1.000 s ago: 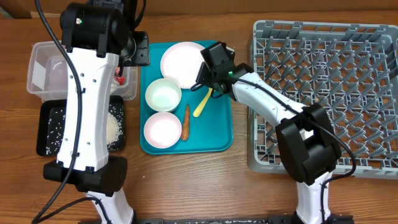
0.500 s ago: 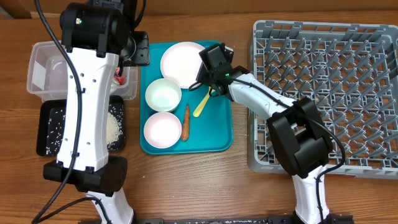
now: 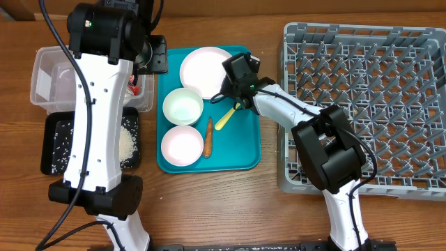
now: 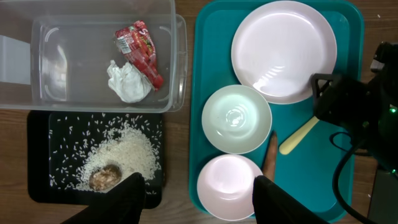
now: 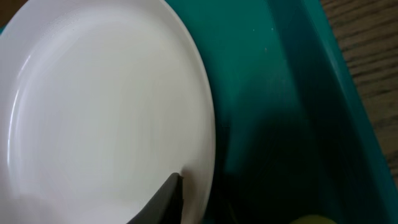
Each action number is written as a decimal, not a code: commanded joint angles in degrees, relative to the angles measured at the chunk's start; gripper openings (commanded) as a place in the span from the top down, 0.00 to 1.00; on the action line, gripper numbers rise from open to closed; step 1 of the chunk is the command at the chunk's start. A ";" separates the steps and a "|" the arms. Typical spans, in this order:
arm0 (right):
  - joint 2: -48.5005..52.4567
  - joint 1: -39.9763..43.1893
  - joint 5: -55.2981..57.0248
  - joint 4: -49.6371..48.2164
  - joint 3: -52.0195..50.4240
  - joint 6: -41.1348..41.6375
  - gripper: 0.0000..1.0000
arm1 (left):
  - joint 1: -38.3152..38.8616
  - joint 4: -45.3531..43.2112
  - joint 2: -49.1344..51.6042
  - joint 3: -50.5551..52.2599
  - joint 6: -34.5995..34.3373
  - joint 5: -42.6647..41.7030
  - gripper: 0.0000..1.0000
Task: Sort waste into correct bins and load items into the dishwasher
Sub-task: 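Grasp the pink plate rim with the right gripper, then carry the pink plate to the dish rack and stand it upright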
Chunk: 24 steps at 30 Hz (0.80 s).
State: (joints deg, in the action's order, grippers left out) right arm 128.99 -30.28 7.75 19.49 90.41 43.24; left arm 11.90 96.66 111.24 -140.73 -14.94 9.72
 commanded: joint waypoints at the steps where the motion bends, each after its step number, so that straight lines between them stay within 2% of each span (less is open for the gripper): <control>1: 0.90 0.42 0.15 0.42 0.31 -0.13 0.84 | 0.09 0.13 -0.68 -0.11 -0.94 0.76 0.42; 5: 0.87 0.94 0.15 3.02 1.25 -0.13 0.93 | 0.09 0.13 -0.68 -0.11 -0.96 0.76 0.41; 11: -0.02 3.54 -0.07 6.91 3.21 -0.22 0.96 | 0.09 0.13 -0.68 -0.11 -0.94 0.76 0.41; 18: -4.37 6.47 -1.79 5.70 3.82 -10.32 0.96 | 0.09 0.11 -0.68 -0.11 -0.94 0.76 0.40; 21: -6.78 6.91 -4.55 6.80 5.77 -17.86 0.96 | 0.09 -0.13 -0.68 -0.11 -0.96 0.76 0.25; 24: -9.53 6.91 -2.99 10.69 8.09 -22.40 0.96 | 0.09 -0.22 -0.68 -0.11 -0.96 0.76 0.20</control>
State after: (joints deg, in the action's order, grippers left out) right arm 125.89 -23.00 4.89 29.45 94.61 28.93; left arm 11.90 96.57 111.24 -140.73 -15.29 9.72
